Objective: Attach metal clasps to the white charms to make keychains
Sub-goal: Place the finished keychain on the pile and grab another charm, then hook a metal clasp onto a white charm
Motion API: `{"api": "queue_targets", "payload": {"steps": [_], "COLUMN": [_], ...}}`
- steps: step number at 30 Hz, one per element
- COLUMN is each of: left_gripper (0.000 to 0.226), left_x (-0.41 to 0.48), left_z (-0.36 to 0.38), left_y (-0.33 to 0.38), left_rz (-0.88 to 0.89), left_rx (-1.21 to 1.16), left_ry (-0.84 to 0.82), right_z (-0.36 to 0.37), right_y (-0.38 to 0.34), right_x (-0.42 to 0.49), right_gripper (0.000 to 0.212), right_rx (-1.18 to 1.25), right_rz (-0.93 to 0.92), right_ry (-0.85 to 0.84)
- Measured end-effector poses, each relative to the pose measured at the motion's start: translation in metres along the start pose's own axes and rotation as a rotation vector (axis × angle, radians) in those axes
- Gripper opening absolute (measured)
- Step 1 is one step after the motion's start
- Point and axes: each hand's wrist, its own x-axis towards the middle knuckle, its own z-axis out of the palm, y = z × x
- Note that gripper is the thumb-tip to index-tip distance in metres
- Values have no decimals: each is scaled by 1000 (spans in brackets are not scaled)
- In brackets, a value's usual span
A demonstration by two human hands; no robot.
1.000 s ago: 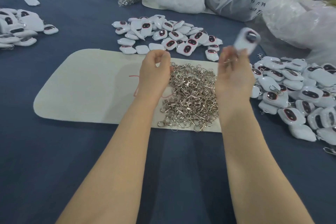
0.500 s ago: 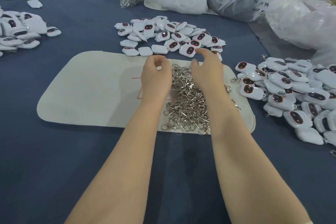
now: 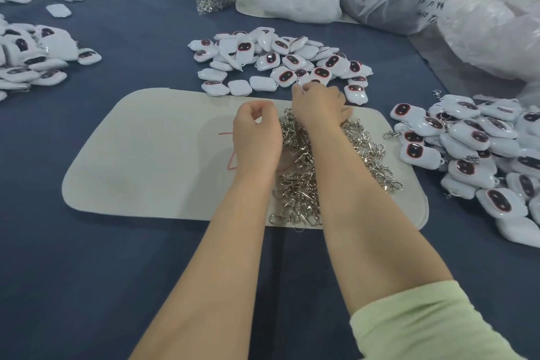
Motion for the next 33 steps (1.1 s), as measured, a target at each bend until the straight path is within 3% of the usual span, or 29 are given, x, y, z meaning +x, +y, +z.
{"api": "queue_targets", "payload": {"steps": [5,11,15,18,21,25,29,33], "left_gripper": [12,14,13,13,9,37,38,25], "left_x": [-1,-2,-2,0,0,-4,-7,-11], "left_z": [2,1,3,1,1,4,4,5], "left_y": [1,1,1,0,-1,1,3,5], "left_rz": [-1,-4,-7,-11,5,-5,35,83], "left_rx": [5,0,11,17,9,23,73,81], "left_ry": [-14,-6,-8,-5,-13,-60,-83,-146], "right_z": [-1,-4,-3,-5,-15,-33,-42,-39], "right_y": [3,1,-3,-4,-3,4,21,34], "right_x": [2,5,4,-5,-18,-38,-53,-65], "right_gripper": [41,22,28,23,11,20,22,17], "right_rx": [70,111,151,337,699,1035,1007,900], "right_rz": [18,7,-59,-168,-165,-108,-179,-267], "right_ry": [42,31,59,92,170,2,-165,-168]}}
